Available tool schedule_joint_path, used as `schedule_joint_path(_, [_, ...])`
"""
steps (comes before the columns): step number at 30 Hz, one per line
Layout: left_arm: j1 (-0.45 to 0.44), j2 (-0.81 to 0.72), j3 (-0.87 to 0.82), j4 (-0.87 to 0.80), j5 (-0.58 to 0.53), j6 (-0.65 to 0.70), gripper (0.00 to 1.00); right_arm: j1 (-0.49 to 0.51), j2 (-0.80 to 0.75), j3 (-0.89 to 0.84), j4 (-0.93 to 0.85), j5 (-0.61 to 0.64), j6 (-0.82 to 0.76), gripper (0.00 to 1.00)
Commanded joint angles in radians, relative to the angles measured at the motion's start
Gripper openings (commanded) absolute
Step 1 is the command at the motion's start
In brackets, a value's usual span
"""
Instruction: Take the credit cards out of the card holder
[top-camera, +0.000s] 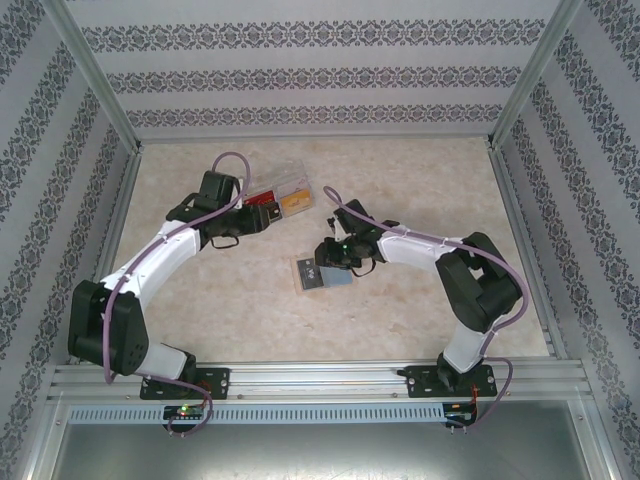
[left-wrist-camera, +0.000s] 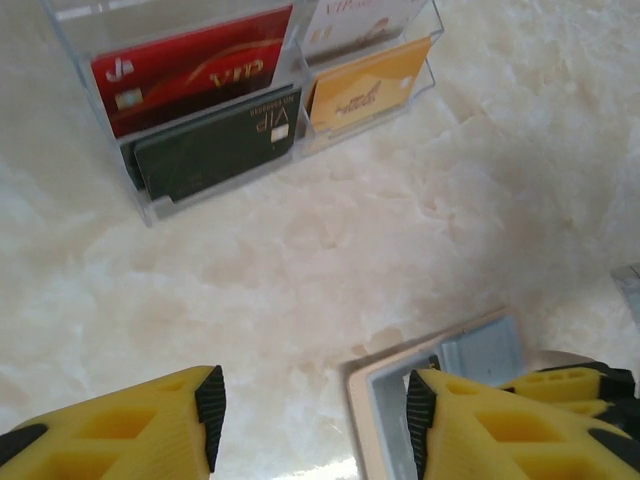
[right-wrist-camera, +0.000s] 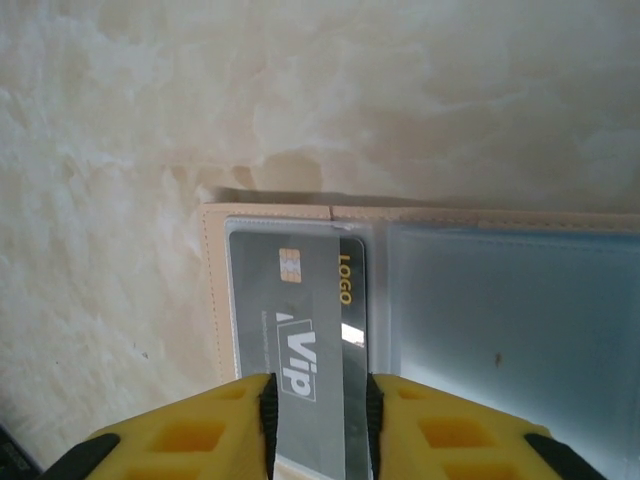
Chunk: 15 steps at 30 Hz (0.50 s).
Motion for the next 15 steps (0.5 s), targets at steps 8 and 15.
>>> schedule_joint_path(8, [-0.163,0.023,-0.081,0.046,0.007,-0.267,0.55,0.006,0.072,0.047,-0.003,0.008,0.02,0.28])
schedule_joint_path(15, [-0.255,0.152,-0.082,0.139,0.059,-0.373,0.49,0.005,0.089,0.043,0.005,-0.009,0.017,0.23])
